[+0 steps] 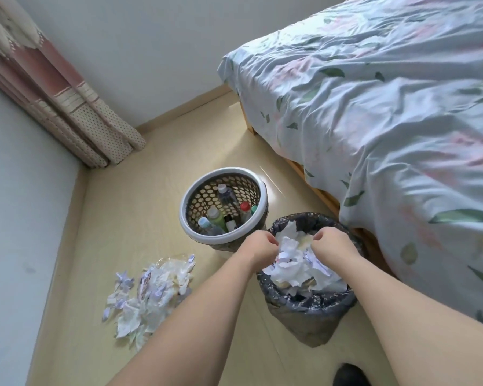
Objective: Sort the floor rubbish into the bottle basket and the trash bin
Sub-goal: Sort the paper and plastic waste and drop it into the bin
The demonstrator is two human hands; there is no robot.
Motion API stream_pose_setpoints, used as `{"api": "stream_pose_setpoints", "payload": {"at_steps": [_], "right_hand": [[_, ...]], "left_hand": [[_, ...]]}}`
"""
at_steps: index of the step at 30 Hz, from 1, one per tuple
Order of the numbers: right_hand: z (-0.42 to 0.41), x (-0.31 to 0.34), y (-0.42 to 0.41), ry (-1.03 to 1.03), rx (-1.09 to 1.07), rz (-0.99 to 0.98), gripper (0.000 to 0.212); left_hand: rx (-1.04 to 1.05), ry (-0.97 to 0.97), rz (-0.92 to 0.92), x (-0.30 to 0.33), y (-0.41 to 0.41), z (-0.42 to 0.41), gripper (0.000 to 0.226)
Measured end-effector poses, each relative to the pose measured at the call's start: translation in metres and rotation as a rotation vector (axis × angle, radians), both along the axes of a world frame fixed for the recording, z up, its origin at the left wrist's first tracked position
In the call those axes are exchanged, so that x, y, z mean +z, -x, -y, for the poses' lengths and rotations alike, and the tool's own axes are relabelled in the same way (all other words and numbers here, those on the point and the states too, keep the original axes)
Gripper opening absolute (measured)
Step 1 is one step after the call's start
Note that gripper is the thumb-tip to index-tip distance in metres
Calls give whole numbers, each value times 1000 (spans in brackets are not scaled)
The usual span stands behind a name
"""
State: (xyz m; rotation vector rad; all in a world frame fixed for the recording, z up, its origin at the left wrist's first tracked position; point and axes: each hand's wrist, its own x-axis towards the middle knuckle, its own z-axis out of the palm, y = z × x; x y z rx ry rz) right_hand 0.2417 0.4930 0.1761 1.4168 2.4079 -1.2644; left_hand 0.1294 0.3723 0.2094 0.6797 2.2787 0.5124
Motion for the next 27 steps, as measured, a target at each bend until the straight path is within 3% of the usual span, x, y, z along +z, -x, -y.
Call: {"api": "stream_pose_setpoints", "payload": {"at_steps": [3, 7, 18, 23, 27], "right_hand": [[13, 10, 5, 0, 37, -15, 14], [51, 36, 20, -30, 124, -52, 30], [244, 69, 133, -37, 508, -105, 36], [336, 43, 189, -48, 708, -42, 40], [372, -4, 226, -50, 796, 44, 42]], "left_hand": [[-10, -5, -54, 16, 10, 15, 31], [35, 3, -95, 41, 42, 61, 25], [344, 60, -28, 80, 142, 308, 24], [507, 63, -56, 44, 176, 423, 17], [573, 92, -54, -29, 193, 480, 20]]}}
